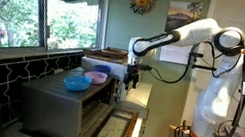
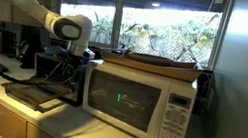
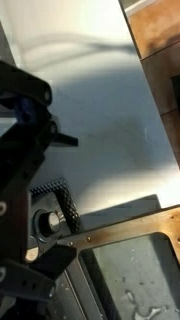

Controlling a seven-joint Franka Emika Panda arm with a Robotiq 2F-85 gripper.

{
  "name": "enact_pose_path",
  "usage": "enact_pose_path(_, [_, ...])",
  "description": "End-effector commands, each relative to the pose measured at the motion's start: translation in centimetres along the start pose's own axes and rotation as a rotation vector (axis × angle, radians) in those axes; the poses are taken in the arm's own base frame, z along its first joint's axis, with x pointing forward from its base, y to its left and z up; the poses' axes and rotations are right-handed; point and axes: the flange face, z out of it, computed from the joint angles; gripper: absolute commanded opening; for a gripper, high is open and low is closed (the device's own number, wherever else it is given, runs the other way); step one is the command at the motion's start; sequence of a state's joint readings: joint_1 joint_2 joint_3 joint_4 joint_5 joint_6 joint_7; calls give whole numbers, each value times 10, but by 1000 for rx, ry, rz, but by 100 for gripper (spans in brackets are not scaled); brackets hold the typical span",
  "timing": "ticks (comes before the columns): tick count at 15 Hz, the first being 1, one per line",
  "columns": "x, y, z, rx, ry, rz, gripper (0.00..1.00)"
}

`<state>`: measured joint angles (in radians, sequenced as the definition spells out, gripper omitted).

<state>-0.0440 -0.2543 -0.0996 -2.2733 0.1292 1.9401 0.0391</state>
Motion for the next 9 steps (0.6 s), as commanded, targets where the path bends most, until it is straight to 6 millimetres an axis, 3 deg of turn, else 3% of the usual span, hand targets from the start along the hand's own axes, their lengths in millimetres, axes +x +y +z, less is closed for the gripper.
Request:
enact_pose_path(1, [0, 0, 0, 0, -1, 0, 100])
enact_pose_path(5, [-7, 1, -34, -10, 31, -30, 100])
enact_pose_path(9, [-14, -14, -78, 0, 77, -65, 100])
